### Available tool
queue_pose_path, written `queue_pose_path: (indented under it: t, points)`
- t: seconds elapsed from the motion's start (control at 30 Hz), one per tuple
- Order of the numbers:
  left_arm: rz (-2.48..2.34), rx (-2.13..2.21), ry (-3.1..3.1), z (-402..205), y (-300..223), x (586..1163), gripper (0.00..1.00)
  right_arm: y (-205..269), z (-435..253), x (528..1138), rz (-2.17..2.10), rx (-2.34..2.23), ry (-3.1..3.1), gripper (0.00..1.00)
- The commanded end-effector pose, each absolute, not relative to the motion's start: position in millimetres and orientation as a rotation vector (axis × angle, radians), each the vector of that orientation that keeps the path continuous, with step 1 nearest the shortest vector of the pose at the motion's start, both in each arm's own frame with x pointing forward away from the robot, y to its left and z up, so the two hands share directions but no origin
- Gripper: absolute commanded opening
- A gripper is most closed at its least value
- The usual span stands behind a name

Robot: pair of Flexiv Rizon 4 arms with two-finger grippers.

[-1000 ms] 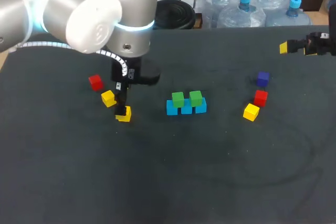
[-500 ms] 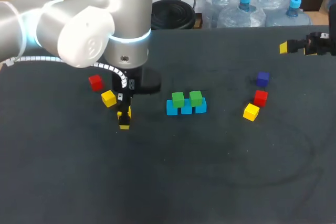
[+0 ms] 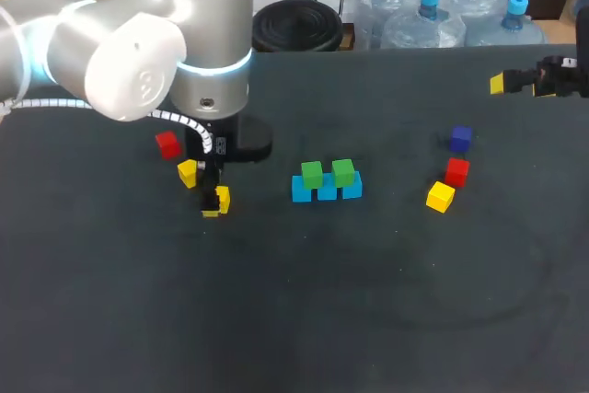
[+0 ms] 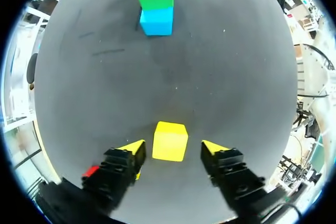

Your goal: Place the blue cubes, place green cubes on the blue cubes, place the yellow cubes on the green cubes, then place the red cubes on the yellow cubes, and place purple cube on the red cubes.

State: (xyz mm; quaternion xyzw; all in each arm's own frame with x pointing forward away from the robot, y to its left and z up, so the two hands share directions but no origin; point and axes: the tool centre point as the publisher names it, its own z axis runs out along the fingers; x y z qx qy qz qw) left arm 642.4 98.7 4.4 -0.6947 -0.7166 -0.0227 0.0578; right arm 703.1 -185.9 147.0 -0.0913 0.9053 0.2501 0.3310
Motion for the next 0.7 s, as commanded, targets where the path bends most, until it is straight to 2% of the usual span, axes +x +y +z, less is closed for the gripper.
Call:
queue_pose_path:
  t: [0.03,0.1,0.13,0.23,0.7]
  points:
    - [-0.061,-2.116,-2.170,1.7,99.3,642.0,0.50,-185.7,148.1,701.8,0.647,-0.236,2.369,1.00]
    - [-0.043,-2.132,-2.168,1.3,99.4,642.6,0.47,-185.7,148.1,701.8,0.647,-0.236,2.369,1.00]
    - [-0.038,-2.137,-2.169,1.6,99.5,643.4,0.40,-185.7,148.1,701.8,0.647,-0.236,2.369,1.00]
    - [-0.018,-2.154,-2.166,1.9,99.2,644.4,0.00,-185.7,148.1,701.8,0.647,-0.236,2.369,1.00]
    - [-0.032,-2.112,-2.133,27.6,76.5,656.1,0.00,-185.7,148.1,701.8,0.647,-0.236,2.369,1.00]
